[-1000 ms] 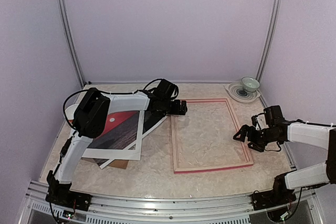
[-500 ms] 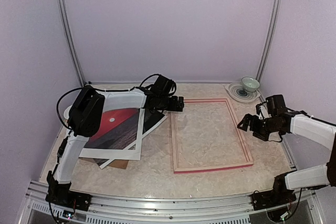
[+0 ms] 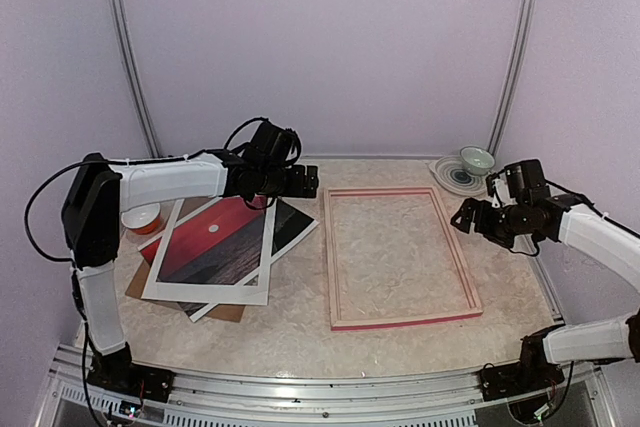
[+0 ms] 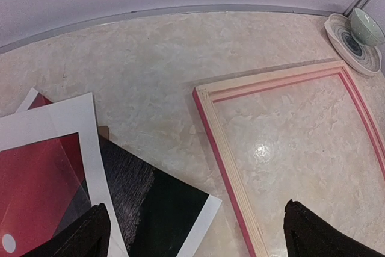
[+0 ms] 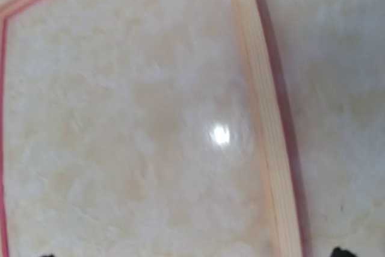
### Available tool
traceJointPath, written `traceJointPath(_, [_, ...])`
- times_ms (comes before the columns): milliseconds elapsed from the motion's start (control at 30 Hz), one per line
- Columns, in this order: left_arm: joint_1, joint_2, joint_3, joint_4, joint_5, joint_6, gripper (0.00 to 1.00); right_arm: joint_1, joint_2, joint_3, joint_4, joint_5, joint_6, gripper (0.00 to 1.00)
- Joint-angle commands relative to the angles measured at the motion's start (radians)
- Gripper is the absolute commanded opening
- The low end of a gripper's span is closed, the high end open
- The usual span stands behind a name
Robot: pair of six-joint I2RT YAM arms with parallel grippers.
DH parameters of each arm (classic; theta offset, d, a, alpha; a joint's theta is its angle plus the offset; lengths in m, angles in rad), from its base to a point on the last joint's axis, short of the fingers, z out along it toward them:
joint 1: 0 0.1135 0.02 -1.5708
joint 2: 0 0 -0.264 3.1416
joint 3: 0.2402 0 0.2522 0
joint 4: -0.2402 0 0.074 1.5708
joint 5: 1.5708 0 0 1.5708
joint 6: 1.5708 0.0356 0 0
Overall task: Put the photo into the frame
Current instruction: Pick up the glass panel from the mat board.
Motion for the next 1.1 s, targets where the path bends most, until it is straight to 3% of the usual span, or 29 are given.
traceJointPath(0, [-0.016,-0.121,-0.089,-0.030,-0.065,-0.024,0.99,0.030,-0.036,0.072,-0.024,0.055,-0.049,0.99])
traceJointPath(167, [-0.045,-0.251,-0.158,-0.071,-0.135,-0.022,0.99,0.060,-0.142,0.099,0.047,0.098,-0.053,0.99])
traceJointPath(467, [-0.089,-0.460,-0.256,-0.104,-0.180,-0.004,0.99,0.059,-0.360,-0.068,0.503,-0.375,-0.101,0.99])
traceJointPath(533, [-0.091,-0.495,-0.280,-0.087,-0.177,-0.008,0.99,0.059,-0.389,-0.110,0.566,-0.382,-0.064,0.99])
traceJointPath(700, [-0.097,-0.564,-0.333,-0.027,-0.150,-0.015,0.99,0.057,-0.478,-0.192,0.546,-0.092,0.132,0.99])
traceJointPath(867, [-0.113,-0.569,-0.332,-0.021,-0.141,0.000,0.99,0.052,-0.361,-0.114,0.426,-0.103,0.096,0.98])
traceJointPath(967, [-0.127,-0.557,-0.327,-0.048,-0.150,0.009,0.99,0.052,-0.292,-0.057,0.331,-0.096,0.060,0.86])
traceJointPath(1067, [-0.131,-0.558,-0.353,-0.072,-0.159,0.004,0.99,0.052,-0.209,0.012,0.196,0.008,0.053,0.74])
